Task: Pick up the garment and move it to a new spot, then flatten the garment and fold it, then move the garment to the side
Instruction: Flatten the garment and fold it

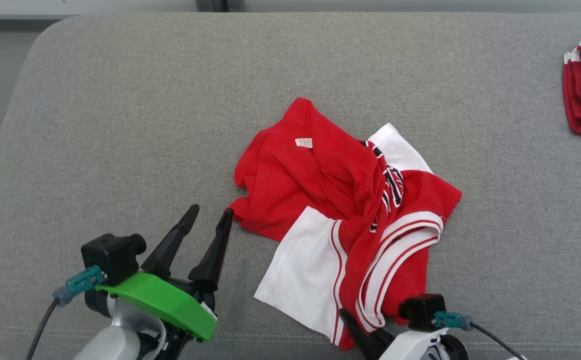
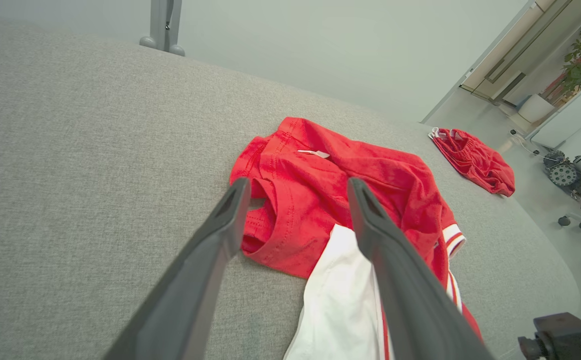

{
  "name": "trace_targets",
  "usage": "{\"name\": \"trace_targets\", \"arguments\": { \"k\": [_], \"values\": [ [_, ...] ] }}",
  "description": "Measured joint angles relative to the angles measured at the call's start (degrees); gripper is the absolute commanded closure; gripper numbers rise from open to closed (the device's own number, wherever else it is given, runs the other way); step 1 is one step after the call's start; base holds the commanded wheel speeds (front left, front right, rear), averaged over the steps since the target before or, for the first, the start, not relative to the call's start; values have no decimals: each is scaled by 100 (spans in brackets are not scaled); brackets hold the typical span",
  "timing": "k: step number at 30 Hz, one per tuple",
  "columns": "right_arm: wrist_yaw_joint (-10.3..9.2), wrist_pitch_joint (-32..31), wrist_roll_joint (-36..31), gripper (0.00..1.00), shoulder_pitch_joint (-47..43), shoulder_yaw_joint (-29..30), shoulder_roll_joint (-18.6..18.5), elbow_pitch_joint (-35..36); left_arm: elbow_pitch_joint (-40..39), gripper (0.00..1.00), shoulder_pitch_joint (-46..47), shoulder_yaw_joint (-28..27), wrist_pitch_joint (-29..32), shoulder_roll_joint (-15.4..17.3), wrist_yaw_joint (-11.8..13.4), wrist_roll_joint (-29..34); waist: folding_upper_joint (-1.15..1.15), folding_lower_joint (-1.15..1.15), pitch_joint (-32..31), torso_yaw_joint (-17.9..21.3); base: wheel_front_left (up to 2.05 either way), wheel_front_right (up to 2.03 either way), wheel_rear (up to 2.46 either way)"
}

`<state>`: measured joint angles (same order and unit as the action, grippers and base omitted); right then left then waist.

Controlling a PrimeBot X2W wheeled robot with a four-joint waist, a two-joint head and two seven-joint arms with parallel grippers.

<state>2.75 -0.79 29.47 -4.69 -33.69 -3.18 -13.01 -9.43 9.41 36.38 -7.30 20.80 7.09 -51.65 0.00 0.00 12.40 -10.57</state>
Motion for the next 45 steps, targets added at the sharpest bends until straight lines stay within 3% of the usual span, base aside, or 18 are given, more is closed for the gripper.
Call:
{"name": "trace_targets", "arguments": {
  "k": [4,10,18,27,31,36,45],
  "values": [
    [-204,96,378,100,-1,385,9,111,7,0,-8,-111,-14,2,0,0,0,0,-7,85,0,0,0],
    [-441,196,1079,100,0,1428,27,765,29,0,-160,-243,-88,4,0,3,0,0,-57,272,0,0,0],
    [-447,-101,1850,100,276,2358,-304,1444,-5,0,-211,-171,-81,-1,2,46,0,0,-133,592,0,0,0],
    [-647,-871,3252,100,355,3583,-700,1936,-32,0,-215,-58,1,-19,2,57,0,0,-265,932,0,0,0],
    [-795,-1365,3731,100,357,3861,-886,1895,-60,0,-220,-7,59,-18,3,211,0,0,-295,1027,0,0,0],
    [-940,-1864,3641,100,281,4060,-1523,1666,-182,0,-211,315,267,-123,2,259,0,0,-222,1052,0,0,0],
    [-942,-2156,3608,100,300,3929,-1541,1880,-163,0,638,668,856,-290,-60,399,0,0,177,1069,0,0,0]
  ]
}}
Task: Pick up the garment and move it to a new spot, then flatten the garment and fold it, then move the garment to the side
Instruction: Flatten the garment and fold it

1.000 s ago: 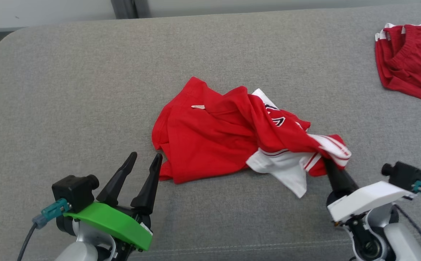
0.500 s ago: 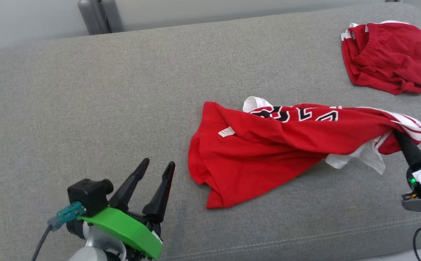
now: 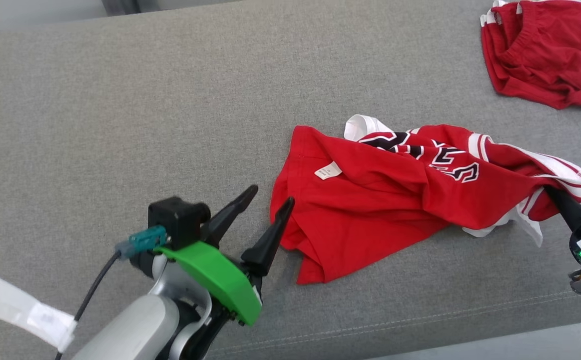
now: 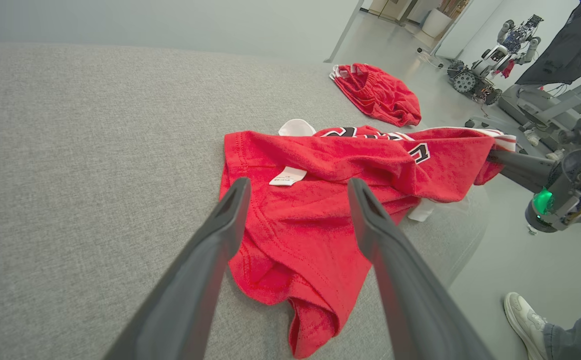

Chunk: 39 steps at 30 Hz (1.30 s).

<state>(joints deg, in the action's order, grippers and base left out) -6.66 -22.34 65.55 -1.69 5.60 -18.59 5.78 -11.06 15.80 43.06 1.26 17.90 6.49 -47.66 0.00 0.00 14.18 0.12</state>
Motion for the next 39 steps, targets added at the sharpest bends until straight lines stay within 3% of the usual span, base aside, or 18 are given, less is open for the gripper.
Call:
{"name": "trace_targets", "arguments": {
  "k": [4,9,14,24,39],
  "values": [
    [1,-75,-60,100,157,-246,74,79,216,0,959,62,542,-105,-51,131,0,0,308,99,0,0,0],
    [1,-98,-60,100,381,-313,130,140,682,0,1395,174,1022,-325,-77,96,0,0,505,274,0,0,0],
    [7,-99,-60,100,515,-420,216,231,1323,0,1811,109,1344,-298,-76,124,0,0,703,470,0,0,0],
    [25,-21,-55,100,598,-408,371,207,2192,0,2137,-112,1533,-297,-77,99,0,0,1128,813,0,0,0],
    [60,165,-58,100,595,-248,386,-116,2603,0,2241,137,1316,-719,-522,-52,0,0,1040,783,0,0,0]
  ]
}}
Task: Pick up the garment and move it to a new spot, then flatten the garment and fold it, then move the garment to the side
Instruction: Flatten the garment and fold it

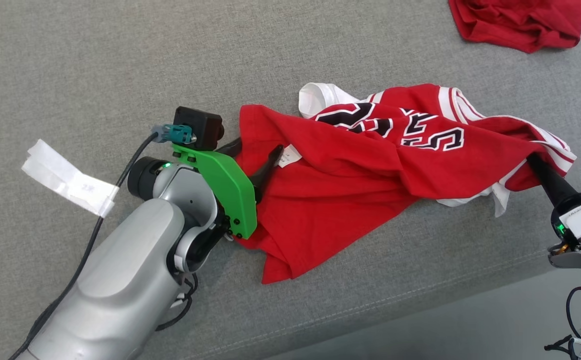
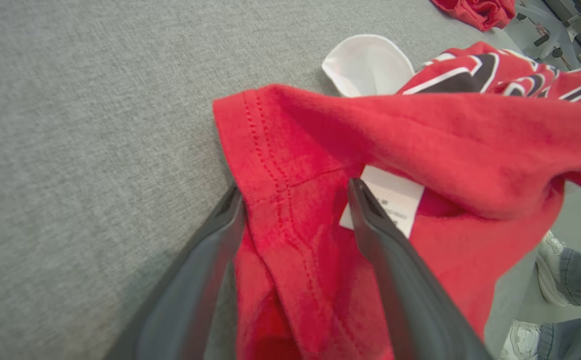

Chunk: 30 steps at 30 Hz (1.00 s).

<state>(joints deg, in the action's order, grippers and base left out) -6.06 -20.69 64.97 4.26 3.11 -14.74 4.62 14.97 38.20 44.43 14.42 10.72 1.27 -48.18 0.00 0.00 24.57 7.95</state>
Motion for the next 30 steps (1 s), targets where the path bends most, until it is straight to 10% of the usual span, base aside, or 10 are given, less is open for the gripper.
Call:
{"name": "trace_targets", "arguments": {
  "k": [7,15,23,28,30],
  "values": [
    [19,-1,-51,100,-5,-33,-27,-69,105,0,-1,23,-146,-91,-78,5,0,0,-138,-127,0,0,0],
    [24,-3,-57,100,-10,-93,-34,-98,115,51,0,29,-235,-181,-152,7,0,0,-247,-190,0,0,0],
    [24,-3,-57,100,-10,-102,-33,-99,140,55,1,70,-238,-278,-183,5,0,0,-251,-184,0,0,0],
    [25,-3,-57,100,-10,-103,-26,-124,218,98,2,54,-294,-276,-205,7,0,0,-246,-163,0,0,0],
    [29,-2,-57,100,-10,-101,-20,-133,242,100,4,41,-296,-272,-210,5,0,0,-247,-157,0,0,0]
  ]
}}
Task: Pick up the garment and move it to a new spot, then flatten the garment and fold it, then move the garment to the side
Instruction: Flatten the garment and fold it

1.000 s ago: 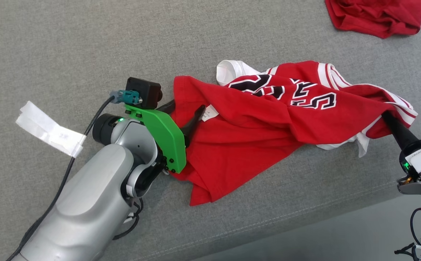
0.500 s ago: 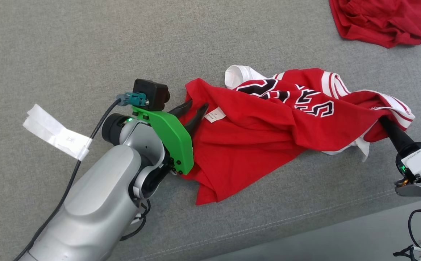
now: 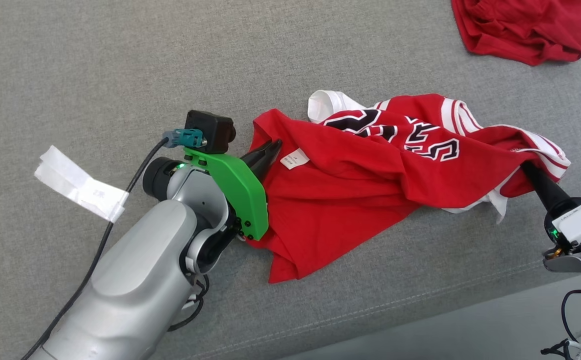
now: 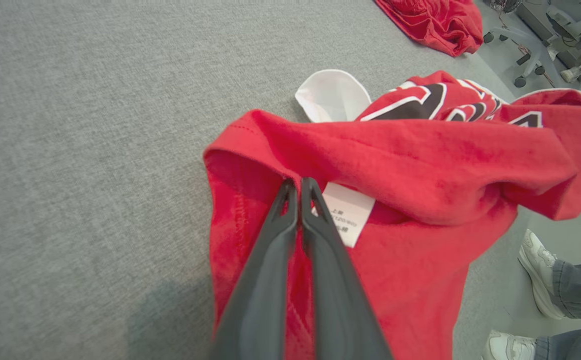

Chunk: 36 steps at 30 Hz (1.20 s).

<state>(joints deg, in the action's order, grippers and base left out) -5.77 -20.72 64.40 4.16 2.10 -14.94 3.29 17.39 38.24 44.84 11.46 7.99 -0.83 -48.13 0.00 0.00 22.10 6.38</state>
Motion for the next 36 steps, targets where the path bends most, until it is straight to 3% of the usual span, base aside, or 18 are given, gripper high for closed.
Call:
{"name": "trace_targets", "arguments": {
  "k": [6,16,22,36],
  "values": [
    [19,2,130,100,0,94,115,-46,-46,100,39,-148,-185,12,-48,-10,0,0,-37,1,0,0,0],
    [12,58,943,100,2,822,294,-42,-790,100,144,-372,-599,136,-226,-10,0,0,-339,-136,0,0,0],
    [-7,-54,1434,100,27,1090,353,253,-1536,100,-65,-715,-831,491,-210,-63,0,0,-616,-294,0,0,0],
    [-141,-205,2761,100,619,1819,742,950,-3203,100,-1404,-1639,-1009,1475,390,-412,0,0,-1429,-806,0,0,0]
  ]
}}
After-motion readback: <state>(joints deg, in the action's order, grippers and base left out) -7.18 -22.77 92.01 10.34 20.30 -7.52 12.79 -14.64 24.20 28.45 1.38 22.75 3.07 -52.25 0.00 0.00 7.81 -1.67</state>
